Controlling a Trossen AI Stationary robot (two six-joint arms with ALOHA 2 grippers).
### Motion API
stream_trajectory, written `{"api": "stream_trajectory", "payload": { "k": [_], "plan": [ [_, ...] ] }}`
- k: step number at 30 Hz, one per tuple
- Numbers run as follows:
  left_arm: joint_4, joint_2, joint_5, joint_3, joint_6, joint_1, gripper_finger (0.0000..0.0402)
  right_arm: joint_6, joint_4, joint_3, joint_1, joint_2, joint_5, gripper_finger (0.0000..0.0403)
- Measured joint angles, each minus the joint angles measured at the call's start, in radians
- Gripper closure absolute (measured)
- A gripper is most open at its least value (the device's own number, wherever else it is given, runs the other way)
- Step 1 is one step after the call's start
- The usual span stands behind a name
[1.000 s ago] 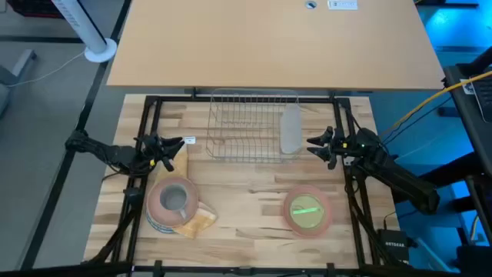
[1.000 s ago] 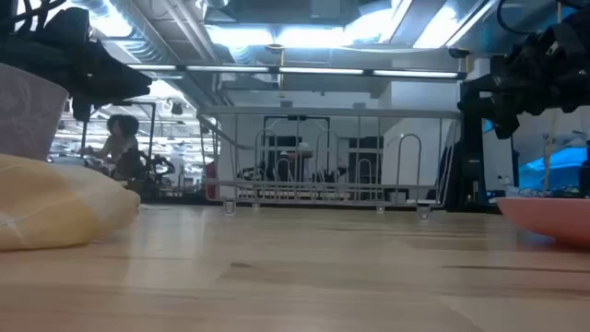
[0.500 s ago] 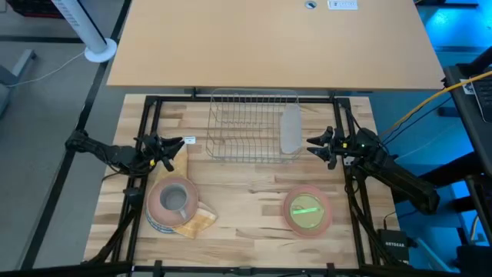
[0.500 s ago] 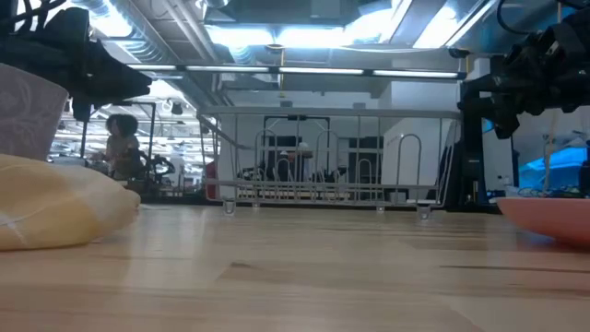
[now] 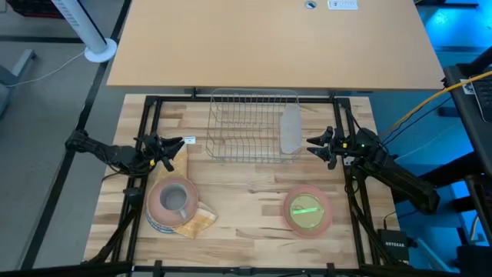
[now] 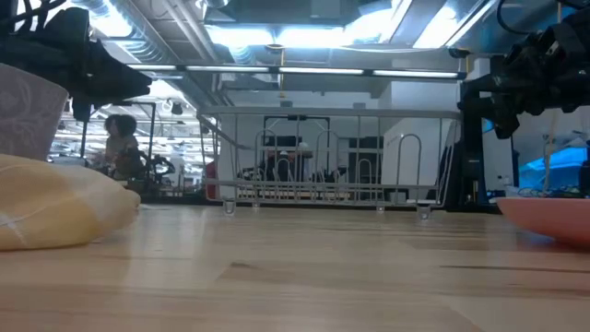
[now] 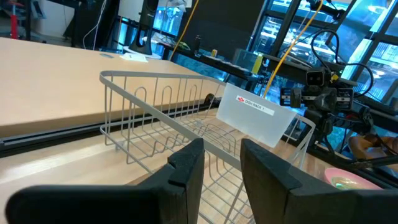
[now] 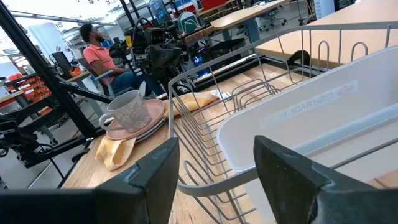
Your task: Sort dishes
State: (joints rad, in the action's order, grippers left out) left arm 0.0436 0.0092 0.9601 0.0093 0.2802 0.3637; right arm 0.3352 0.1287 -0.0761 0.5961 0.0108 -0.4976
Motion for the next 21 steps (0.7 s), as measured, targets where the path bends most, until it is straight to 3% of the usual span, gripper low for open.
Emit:
{"api": "stream_trajectory", "payload": {
  "k": [11,17,21],
  "plan": [
    [0.000,0.000,0.000,0.000,0.000,0.000,0.0304,0.000,0.000,0.000,0.000,0.000,0.002,0.0191],
    [0.000,0.000,0.000,0.000,0.000,0.000,0.0304,-0.001,-0.005,0.001,0.000,0.000,0.085,0.0191],
    [0.000,0.000,0.000,0.000,0.000,0.000,0.0304,-0.001,-0.005,0.001,0.000,0.000,0.087,0.0191]
  ]
}}
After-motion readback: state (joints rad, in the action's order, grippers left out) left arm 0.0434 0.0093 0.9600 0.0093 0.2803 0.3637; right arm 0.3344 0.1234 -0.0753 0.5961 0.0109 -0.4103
